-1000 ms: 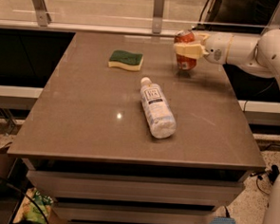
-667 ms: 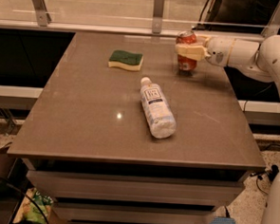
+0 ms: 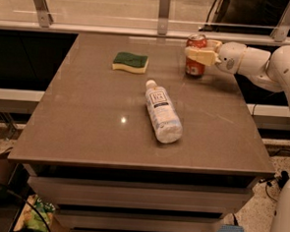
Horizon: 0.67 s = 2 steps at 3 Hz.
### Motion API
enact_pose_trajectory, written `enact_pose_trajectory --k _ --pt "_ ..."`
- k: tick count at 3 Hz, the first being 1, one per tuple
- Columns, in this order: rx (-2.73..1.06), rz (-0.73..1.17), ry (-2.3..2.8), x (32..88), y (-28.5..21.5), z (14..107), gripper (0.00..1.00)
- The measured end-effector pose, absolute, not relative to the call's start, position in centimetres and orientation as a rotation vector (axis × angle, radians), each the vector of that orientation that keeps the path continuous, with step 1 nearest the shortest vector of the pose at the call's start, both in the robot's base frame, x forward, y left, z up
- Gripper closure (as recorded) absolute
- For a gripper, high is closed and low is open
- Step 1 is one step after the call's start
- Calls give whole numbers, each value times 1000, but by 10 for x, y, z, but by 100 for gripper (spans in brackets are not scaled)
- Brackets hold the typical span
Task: Place coke can upright
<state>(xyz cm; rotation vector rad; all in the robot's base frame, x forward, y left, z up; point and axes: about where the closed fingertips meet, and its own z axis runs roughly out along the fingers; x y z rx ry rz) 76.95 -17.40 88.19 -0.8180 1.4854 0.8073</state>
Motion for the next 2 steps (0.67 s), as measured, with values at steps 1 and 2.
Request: enact_pose_trajectory --k 1,2 --pt "-802 823 1485 771 -177 878 100" --pt "-802 823 1485 771 -177 881 84"
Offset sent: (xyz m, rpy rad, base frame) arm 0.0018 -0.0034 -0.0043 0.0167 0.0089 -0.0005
